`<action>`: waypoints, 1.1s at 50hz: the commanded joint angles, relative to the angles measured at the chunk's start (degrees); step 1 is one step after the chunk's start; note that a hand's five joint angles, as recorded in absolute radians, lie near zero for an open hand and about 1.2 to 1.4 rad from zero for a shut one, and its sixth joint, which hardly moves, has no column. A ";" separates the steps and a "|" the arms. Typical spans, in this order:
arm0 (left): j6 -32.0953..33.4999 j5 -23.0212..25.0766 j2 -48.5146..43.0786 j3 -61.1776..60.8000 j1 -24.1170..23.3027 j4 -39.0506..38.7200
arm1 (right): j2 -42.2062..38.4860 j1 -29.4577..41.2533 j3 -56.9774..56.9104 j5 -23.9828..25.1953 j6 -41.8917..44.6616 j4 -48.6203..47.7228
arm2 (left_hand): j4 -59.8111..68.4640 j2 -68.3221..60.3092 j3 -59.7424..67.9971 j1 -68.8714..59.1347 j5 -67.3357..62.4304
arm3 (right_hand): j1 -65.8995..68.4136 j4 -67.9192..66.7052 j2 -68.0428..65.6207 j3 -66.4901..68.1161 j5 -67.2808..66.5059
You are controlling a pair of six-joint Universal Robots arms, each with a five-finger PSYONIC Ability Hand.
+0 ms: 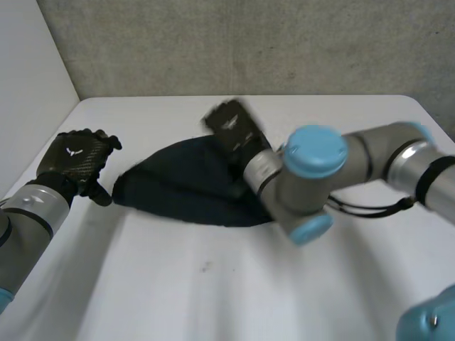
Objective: Fold the shorts.
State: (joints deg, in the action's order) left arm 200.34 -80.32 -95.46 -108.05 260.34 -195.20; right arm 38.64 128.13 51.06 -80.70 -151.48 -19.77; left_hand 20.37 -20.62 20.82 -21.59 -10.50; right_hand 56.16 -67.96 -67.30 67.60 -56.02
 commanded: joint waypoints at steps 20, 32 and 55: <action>0.32 4.39 2.12 -1.82 -4.57 -1.59 | 5.99 -15.19 -0.54 -15.62 -6.45 5.62 | 3.98 -3.72 3.52 -2.75 -3.85 | -46.16 57.96 57.30 -57.60 56.02; 1.11 7.28 -6.92 7.32 -8.53 -10.20 | 26.04 -14.58 26.28 -10.79 -11.19 13.79 | 4.15 -3.89 3.69 -2.92 -4.02 | -39.19 50.99 50.34 -50.63 49.06; 19.21 16.61 -33.11 30.60 -9.06 -3.89 | 21.04 -13.44 36.75 -3.58 -22.81 14.50 | 6.50 -6.24 6.05 -5.27 -6.37 | -24.38 36.18 35.52 -35.82 34.24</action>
State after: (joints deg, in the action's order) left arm 213.58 -64.84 -123.13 -82.53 251.35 -201.78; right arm 62.89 115.14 88.41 -84.07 -177.34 -1.58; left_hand 22.98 -22.86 22.93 -21.79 -13.30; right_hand 22.07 -26.22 -25.70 26.14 -14.91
